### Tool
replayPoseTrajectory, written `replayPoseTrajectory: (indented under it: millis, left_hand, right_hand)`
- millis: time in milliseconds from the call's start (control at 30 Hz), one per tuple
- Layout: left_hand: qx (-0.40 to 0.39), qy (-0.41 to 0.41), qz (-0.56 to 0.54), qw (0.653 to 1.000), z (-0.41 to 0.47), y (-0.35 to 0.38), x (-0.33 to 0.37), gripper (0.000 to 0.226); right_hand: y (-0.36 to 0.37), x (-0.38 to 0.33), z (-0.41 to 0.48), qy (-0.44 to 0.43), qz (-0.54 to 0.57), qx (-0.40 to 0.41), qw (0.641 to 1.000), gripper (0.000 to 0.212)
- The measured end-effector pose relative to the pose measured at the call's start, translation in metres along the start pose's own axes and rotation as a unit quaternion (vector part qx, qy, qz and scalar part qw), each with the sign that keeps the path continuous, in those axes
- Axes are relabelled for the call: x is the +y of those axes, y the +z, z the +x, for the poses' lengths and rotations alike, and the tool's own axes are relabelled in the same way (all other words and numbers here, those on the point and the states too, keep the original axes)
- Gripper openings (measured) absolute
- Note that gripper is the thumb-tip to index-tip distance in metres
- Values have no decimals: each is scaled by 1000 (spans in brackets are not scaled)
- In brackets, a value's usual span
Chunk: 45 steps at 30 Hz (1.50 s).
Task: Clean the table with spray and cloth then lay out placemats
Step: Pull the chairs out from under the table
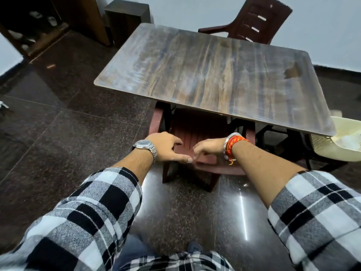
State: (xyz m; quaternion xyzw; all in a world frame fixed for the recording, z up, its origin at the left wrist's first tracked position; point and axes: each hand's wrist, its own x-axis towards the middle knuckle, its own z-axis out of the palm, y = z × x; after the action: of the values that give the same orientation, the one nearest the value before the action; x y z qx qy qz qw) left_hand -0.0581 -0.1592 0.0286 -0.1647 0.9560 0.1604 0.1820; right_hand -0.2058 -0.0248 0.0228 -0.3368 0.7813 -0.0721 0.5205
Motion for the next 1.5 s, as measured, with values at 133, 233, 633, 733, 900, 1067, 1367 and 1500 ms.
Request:
replayPoseTrajectory:
  millis: [133,233,633,733,900,1067,1367,1500]
  left_hand:
    - [72,-39,24,996,21,-31,-79,100]
    - [122,-45,34,991,37,-58,-150,84]
    - [144,-67,79,984,97,-186,-453,71]
    - [127,-45,84,987,142,-213,-512,70]
    - [136,-20,111,984,250,-272,-602,69]
    - [87,6,160,983,354,-355,-669,72]
    - [97,80,162,979,592,-477,-733,72]
    - [112,145,177,967,706,-529,-748,72]
  right_hand:
    - [-18,-62,52,-12,-67,191,979,63]
    - [-25,-121,97,-35,-82,240,967,62]
    - [-70,-377,267,-100,-124,349,923,61]
    - [-111,-421,322,-75,-129,384,911,61]
    - [-193,-470,433,-44,-105,418,901,68]
    - [-282,-518,514,4,-64,449,891,72]
    - [-463,-564,643,69,-28,492,867,75]
    - [-551,-565,695,119,-12,517,847,73]
